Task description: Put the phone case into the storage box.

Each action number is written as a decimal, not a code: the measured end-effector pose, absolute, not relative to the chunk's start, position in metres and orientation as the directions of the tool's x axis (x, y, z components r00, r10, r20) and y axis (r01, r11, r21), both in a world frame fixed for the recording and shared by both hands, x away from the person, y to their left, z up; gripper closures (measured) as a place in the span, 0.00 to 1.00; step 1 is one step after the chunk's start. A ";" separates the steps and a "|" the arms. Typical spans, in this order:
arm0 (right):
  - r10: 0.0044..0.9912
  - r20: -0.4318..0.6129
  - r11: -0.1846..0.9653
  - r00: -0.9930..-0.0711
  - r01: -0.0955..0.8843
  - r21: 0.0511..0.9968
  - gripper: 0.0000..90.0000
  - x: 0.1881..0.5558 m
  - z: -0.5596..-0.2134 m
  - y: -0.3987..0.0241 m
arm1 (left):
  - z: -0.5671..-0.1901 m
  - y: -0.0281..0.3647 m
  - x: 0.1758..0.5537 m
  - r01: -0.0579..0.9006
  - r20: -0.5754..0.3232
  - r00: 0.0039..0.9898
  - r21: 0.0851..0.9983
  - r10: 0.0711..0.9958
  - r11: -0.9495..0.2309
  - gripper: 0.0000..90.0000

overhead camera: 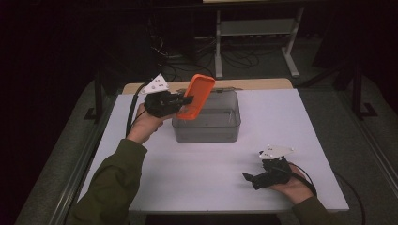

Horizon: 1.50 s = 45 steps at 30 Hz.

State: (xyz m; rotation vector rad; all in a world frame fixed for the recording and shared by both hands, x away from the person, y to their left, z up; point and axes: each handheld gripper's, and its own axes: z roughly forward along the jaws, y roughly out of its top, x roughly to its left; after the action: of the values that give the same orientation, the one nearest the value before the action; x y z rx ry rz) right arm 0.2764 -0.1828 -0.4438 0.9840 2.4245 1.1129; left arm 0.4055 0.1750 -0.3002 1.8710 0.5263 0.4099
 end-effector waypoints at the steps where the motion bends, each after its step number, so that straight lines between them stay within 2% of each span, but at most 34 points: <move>1: 0.692 0.015 0.466 -0.721 0.463 0.754 0.00 0.276 -0.444 -0.183 | -0.300 0.175 0.407 0.163 0.031 0.839 0.938 0.544 -0.305 0.88; 16: 0.692 0.015 0.467 -0.722 0.464 0.753 0.00 0.276 -0.444 -0.183 | -0.310 0.173 0.423 0.218 0.011 0.804 0.925 0.594 -0.312 0.88; 45: 0.691 0.014 0.469 -0.722 0.463 0.752 0.00 0.276 -0.444 -0.184 | -0.340 0.167 0.437 0.337 -0.022 0.773 0.861 0.634 -0.381 0.88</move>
State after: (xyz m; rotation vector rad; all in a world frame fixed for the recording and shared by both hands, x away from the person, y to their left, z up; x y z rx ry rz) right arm 0.2764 -0.1836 -0.4442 0.9835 2.4281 1.1091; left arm 0.4372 0.1666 -0.3404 1.9986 0.7288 0.3867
